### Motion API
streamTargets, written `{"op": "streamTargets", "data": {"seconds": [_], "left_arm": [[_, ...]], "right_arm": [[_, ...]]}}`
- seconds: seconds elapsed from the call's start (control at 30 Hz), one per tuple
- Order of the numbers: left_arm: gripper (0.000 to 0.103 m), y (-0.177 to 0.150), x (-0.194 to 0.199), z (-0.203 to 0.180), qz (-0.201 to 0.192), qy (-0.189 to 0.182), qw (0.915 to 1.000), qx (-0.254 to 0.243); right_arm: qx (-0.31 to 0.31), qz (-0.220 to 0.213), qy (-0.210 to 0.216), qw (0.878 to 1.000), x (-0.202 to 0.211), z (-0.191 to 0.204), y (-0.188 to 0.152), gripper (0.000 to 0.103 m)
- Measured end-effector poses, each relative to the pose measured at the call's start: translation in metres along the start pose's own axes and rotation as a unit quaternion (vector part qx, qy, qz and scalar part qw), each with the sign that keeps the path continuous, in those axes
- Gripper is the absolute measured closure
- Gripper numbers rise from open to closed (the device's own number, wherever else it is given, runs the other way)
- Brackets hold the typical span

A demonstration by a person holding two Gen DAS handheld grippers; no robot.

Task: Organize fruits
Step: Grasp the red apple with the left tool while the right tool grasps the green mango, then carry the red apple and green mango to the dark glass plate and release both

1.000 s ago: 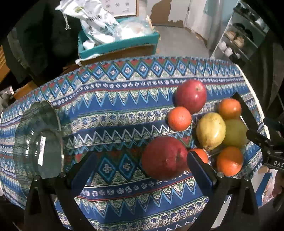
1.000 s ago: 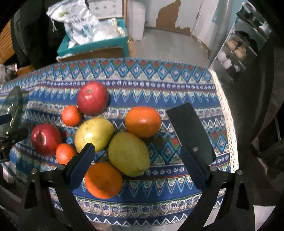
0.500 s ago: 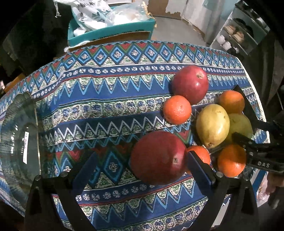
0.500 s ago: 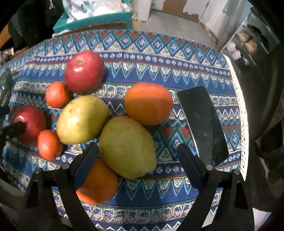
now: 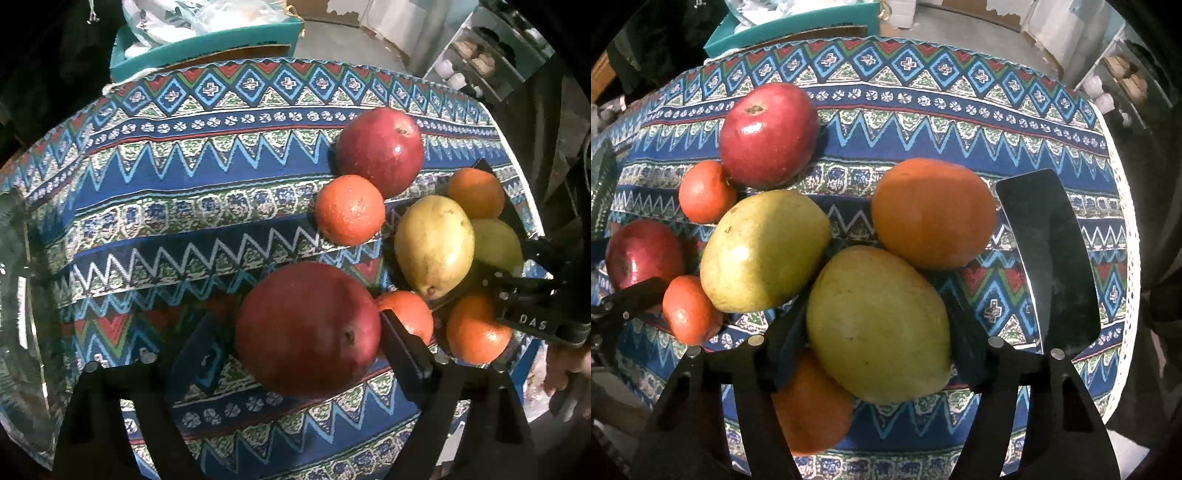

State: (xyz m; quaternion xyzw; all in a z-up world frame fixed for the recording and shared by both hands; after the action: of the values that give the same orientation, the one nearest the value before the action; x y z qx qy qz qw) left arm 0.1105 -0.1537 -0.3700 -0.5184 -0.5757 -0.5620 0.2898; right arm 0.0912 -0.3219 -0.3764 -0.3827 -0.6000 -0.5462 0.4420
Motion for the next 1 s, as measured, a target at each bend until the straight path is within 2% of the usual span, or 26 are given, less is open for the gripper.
{"op": "streamTargets", "data": {"seconds": [0.07, 0.17, 0.4, 0.5, 1.0], "left_arm": [[0.026, 0.001, 0.0, -0.002, -0.003, -0.02, 0.9998, 0.006], [0.026, 0.002, 0.0, -0.004, -0.004, -0.02, 0.9998, 0.003], [0.026, 0.0, 0.005, -0.002, -0.015, 0.009, 0.9997, -0.013], [0.026, 0.0, 0.01, -0.003, -0.022, 0.011, 0.9996, -0.014], [0.026, 0.02, 0.083, 0.001, -0.106, 0.012, 0.9942, -0.01]], "right_arm": [[0.0, -0.004, -0.001, 1.0, 0.0, 0.002, 0.001, 0.036], [-0.003, -0.011, -0.006, 1.0, 0.0, 0.004, 0.001, 0.036], [-0.02, -0.039, -0.012, 0.999, 0.023, -0.005, 0.001, 0.035], [-0.023, -0.057, -0.013, 0.998, 0.036, -0.005, 0.008, 0.035], [-0.029, -0.15, -0.008, 0.988, 0.094, 0.004, 0.037, 0.035]]}}
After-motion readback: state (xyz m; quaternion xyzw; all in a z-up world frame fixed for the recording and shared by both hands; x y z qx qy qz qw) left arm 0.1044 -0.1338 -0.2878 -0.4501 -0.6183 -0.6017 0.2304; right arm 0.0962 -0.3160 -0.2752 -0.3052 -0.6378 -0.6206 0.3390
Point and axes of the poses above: each gripper's, at about its wrist camera, not at the fingertips, and x roughly against the way its jaws point, z to its left, y to its top, the point moved 9 cm from there along -x, roughly the way its jaws point, and after that the axes turned 7 degrees about -z, right-handed, at the moved point
